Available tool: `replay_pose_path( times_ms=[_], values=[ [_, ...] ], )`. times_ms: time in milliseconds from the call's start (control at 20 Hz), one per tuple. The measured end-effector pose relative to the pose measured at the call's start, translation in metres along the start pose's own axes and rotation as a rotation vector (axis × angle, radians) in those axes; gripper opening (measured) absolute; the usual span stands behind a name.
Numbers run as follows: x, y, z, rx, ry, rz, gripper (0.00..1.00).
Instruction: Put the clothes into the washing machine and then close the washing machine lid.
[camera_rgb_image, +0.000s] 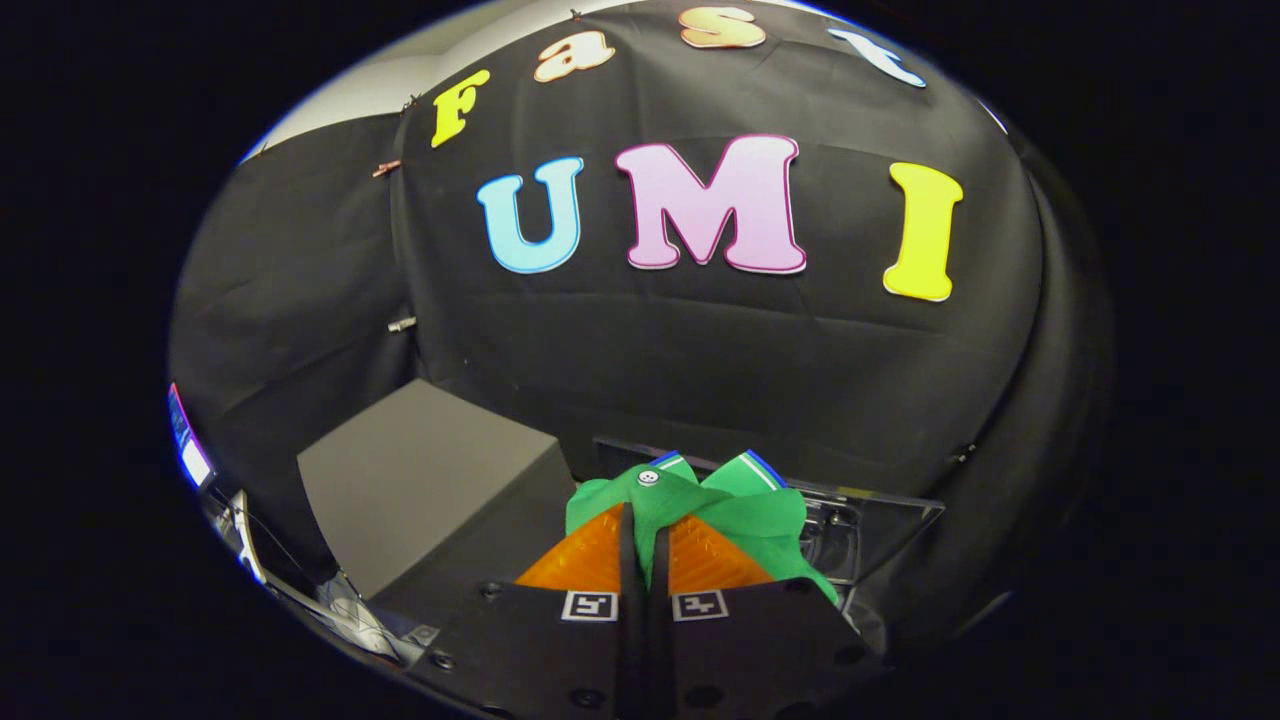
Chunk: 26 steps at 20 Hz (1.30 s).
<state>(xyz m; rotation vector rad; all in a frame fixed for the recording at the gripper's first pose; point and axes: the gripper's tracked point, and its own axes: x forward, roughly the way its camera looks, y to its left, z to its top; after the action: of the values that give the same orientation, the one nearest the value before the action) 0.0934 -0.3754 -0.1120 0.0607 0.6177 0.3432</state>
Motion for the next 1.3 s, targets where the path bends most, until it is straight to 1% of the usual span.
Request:
replay_pose_path(
  times_ms=[200, 450, 550, 650, 750, 950, 1050, 1200, 1300],
  values=[
    [0.004, -0.022, -0.022, 0.006, 0.02, 0.004, 0.05],
    [0.015, -0.035, -0.053, 0.025, 0.062, -0.005, 0.05],
    [0.025, -0.039, -0.073, 0.027, 0.102, -0.021, 0.05],
    [0.041, -0.046, -0.101, 0.032, 0.154, -0.04, 0.05],
    [0.055, -0.052, -0.129, 0.062, 0.222, -0.055, 0.05],
    [0.074, -0.057, -0.168, 0.187, 0.317, -0.119, 0.06],
    [0.083, -0.059, -0.174, 0.255, 0.319, -0.137, 0.05],
    [0.085, -0.063, -0.202, 0.301, 0.364, -0.197, 0.05],
    [0.09, -0.076, -0.235, 0.298, 0.429, -0.246, 0.05]
  ],
)
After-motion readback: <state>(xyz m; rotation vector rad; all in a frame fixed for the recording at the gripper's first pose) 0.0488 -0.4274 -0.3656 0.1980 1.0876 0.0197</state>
